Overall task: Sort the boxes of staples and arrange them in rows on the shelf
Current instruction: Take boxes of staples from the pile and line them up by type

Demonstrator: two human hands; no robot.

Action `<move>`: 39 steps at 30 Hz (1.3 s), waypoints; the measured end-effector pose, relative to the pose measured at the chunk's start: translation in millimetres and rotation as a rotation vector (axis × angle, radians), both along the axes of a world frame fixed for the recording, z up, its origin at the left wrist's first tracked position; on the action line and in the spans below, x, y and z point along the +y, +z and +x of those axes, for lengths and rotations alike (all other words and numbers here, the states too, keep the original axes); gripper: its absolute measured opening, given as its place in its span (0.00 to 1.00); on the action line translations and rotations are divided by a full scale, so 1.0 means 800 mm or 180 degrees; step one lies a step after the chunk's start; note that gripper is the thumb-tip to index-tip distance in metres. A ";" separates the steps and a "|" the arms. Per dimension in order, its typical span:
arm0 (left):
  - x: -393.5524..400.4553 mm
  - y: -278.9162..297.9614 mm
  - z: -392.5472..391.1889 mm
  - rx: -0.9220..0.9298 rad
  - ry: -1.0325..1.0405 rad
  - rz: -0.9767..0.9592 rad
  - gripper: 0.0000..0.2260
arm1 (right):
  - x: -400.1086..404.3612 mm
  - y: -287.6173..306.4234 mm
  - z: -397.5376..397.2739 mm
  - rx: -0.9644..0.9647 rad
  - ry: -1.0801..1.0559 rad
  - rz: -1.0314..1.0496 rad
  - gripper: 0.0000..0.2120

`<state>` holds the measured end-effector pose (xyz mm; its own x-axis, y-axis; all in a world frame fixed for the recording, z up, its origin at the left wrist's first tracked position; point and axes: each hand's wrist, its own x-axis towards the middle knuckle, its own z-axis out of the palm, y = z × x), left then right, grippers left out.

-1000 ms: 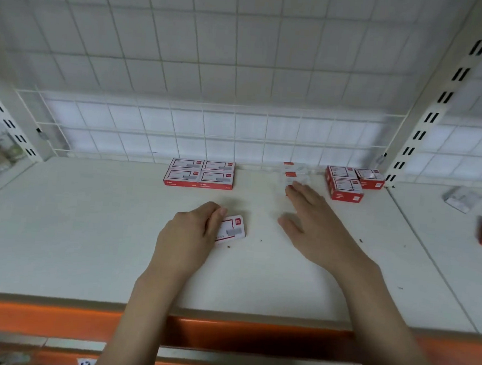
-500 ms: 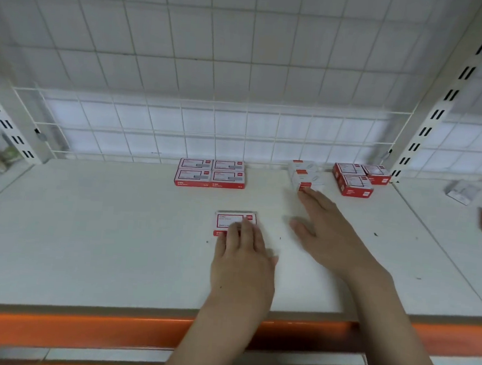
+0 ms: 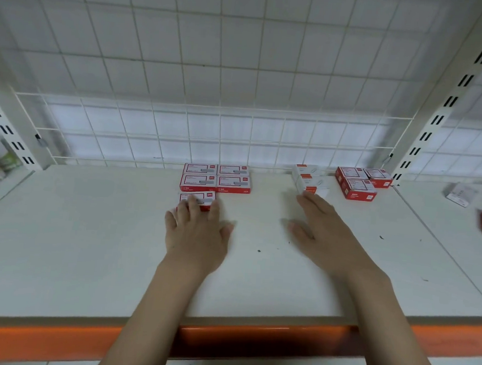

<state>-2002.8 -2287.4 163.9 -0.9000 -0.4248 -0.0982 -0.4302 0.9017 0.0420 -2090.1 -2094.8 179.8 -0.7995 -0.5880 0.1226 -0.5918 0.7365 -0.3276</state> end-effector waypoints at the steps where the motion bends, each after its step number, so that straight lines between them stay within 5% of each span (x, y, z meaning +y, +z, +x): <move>1: -0.003 0.000 0.000 0.0002 -0.0001 0.0003 0.27 | -0.002 0.001 0.001 -0.0005 -0.0002 0.0002 0.27; 27: -0.021 0.001 -0.004 0.0087 -0.0176 0.0174 0.26 | -0.008 0.003 0.016 -0.0022 -0.0131 0.0020 0.27; 39: 0.078 0.029 -0.015 0.0369 -0.0839 0.0512 0.26 | 0.074 -0.001 0.021 0.0049 -0.0602 -0.0098 0.28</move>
